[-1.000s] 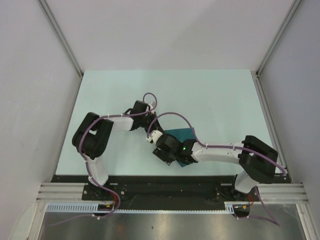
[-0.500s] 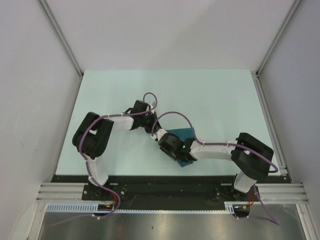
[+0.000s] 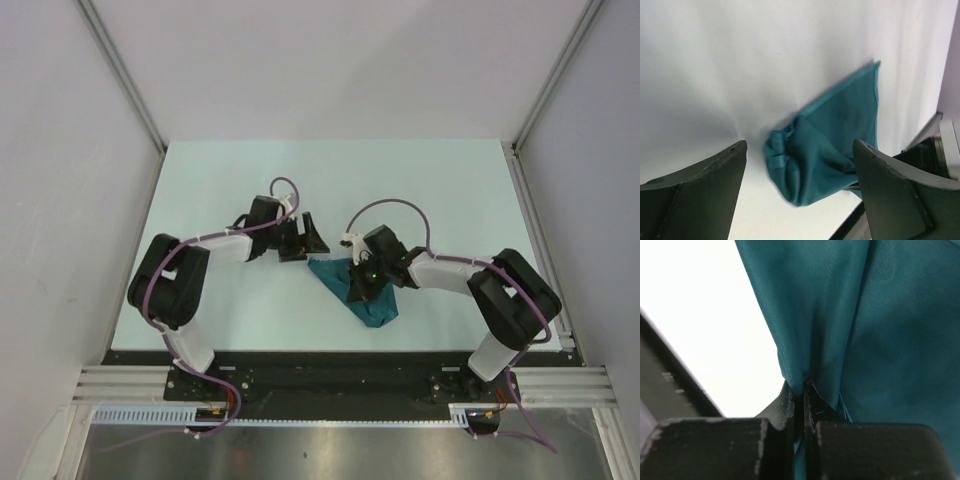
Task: Fold the napkin, place the utensils inside, and roll it up
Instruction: Roll the napkin with the utensil
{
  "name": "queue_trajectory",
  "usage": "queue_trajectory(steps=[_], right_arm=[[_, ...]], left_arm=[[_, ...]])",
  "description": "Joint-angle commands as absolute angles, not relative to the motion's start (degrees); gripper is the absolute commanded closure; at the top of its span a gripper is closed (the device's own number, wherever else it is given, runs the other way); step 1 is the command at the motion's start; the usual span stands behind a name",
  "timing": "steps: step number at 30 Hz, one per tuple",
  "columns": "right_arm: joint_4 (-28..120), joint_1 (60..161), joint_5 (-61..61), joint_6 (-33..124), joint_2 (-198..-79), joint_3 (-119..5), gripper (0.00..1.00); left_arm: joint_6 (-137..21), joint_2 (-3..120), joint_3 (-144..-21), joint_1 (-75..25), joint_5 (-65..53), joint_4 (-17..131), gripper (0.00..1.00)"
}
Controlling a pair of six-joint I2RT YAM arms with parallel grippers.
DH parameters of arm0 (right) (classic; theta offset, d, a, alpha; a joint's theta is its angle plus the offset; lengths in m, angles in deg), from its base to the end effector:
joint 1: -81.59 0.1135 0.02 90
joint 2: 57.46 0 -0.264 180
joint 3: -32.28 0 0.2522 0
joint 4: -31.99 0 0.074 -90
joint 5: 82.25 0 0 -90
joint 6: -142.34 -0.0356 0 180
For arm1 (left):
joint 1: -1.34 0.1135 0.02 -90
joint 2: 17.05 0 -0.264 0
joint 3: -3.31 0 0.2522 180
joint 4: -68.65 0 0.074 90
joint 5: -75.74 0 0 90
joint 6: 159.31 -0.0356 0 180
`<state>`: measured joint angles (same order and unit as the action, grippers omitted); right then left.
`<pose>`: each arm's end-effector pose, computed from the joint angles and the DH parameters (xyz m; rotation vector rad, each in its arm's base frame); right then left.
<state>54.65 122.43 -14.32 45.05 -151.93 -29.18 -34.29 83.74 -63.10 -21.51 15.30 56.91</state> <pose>0.2276 0.2144 0.1509 -0.9127 2.4778 0.8013 0.3160 -0.1522 0.1548 -0.0008 2.5189 -1.0665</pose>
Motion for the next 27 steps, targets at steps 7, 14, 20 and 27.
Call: queue_trajectory(steps=[7,14,20,27], right_arm=[[41.98,111.57,-41.73,34.59,-163.09,-23.05,1.0],[40.83,106.64,-43.67,33.62,-165.3,-21.73,1.0],[41.35,105.67,-43.14,34.14,-166.53,-21.73,1.0],[41.97,105.76,-42.0,34.32,-166.7,-21.82,1.0]], left_arm=[[-38.46,69.27,-51.42,-21.07,9.83,68.24,0.11],[-39.87,65.74,-50.0,-24.93,17.86,67.1,0.11],[-33.55,74.87,-50.88,-28.88,26.16,77.2,0.12],[-26.61,80.5,-52.55,-29.95,28.63,88.54,0.12]])
